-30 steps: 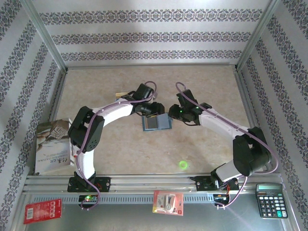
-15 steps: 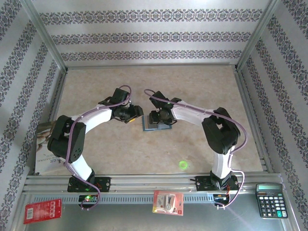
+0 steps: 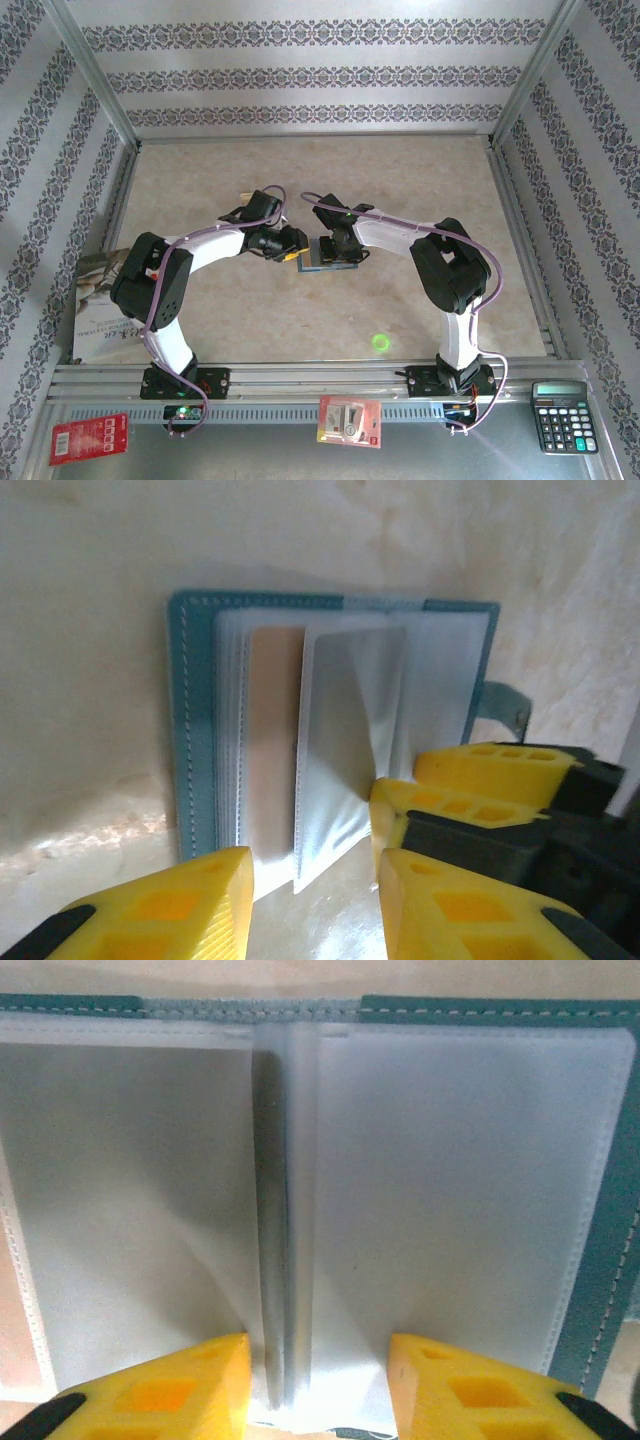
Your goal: Take the credit cards out of the card holder
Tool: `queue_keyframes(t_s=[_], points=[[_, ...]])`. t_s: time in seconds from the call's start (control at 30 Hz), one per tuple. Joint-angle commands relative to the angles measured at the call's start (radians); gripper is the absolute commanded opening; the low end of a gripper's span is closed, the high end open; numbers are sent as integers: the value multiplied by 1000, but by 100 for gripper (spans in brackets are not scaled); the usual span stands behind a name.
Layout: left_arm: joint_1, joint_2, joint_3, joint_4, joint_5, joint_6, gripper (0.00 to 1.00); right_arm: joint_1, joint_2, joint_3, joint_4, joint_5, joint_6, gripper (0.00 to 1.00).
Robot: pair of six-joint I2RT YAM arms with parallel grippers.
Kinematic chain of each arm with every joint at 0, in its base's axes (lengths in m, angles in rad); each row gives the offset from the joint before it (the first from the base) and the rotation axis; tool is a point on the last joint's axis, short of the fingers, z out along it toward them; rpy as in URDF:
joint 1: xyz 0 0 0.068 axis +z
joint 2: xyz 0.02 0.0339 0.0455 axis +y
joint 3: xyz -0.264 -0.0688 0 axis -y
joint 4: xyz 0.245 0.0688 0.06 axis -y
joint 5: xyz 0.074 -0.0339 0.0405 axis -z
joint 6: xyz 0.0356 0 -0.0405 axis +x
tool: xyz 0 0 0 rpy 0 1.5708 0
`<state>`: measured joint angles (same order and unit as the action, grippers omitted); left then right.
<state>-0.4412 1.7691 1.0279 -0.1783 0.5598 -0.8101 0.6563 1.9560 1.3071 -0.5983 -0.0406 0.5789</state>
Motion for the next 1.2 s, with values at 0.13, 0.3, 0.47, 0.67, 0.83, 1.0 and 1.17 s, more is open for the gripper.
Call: queue_keyframes(t_s=[0.13,0.3,0.47,0.67,0.83,1.0,1.17], points=[[-53,66,41,44,-18,-38,34,-12,57,-26,-21,13,-2,38],[-59,93,53,36,-32,-35,32,-19,52,-38,-5,0,1,38],[-64,113,59,34,-27,-32,28,-20,52,-46,11,-14,5,37],[-64,126,63,42,-6,-30,22,-26,50,-58,25,-33,4,34],[-64,137,63,68,20,-35,20,-36,41,-70,39,-50,4,34],[-65,140,64,91,35,-42,18,-41,34,-79,47,-61,5,33],[-64,135,70,79,25,-32,12,-47,20,-86,56,-69,5,33]])
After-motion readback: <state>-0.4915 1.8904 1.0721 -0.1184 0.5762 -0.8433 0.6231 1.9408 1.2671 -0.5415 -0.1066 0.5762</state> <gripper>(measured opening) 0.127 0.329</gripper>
